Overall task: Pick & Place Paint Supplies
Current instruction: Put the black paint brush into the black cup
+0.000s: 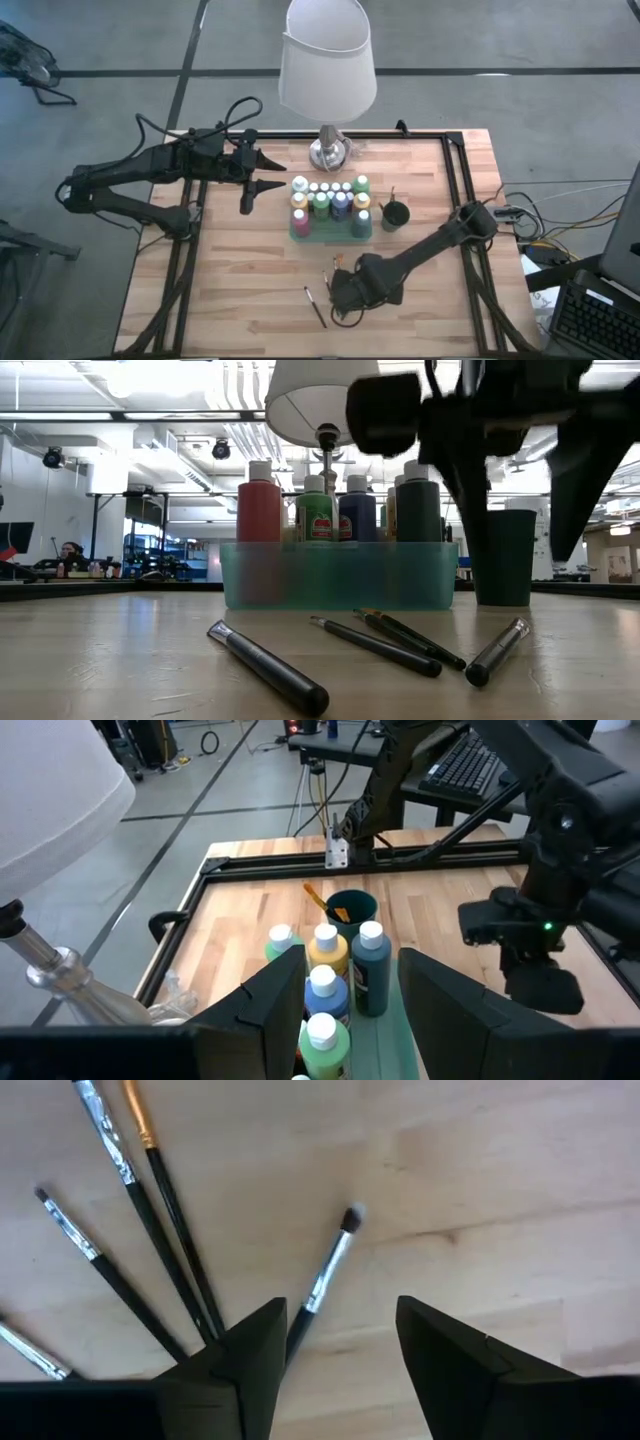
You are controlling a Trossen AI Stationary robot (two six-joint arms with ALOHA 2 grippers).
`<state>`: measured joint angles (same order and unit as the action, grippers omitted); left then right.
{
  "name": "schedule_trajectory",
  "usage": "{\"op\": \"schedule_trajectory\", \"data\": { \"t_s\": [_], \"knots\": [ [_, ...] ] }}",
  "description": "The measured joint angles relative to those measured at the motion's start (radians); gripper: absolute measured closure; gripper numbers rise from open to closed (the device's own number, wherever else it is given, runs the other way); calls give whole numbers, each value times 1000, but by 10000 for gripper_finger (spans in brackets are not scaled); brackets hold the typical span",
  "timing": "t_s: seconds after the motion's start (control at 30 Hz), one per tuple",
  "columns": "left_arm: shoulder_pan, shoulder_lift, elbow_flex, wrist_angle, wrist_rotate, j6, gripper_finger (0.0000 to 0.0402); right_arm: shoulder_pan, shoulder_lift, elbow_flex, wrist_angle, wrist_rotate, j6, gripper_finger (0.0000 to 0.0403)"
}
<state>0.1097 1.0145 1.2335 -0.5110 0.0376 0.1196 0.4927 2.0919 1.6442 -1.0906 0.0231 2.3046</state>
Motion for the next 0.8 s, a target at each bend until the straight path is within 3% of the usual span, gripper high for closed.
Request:
{"op": "schedule_trajectory", "data": {
  "t_s": [0.4, 0.8],
  "knots": [
    [0, 2, 0, 0, 1, -8, 234, -14, -9, -179, 220, 2, -1, 237],
    [0, 2, 0, 0, 0, -15, 234, -37, -13, -216, 243, -14, -1, 228]
  ]
}}
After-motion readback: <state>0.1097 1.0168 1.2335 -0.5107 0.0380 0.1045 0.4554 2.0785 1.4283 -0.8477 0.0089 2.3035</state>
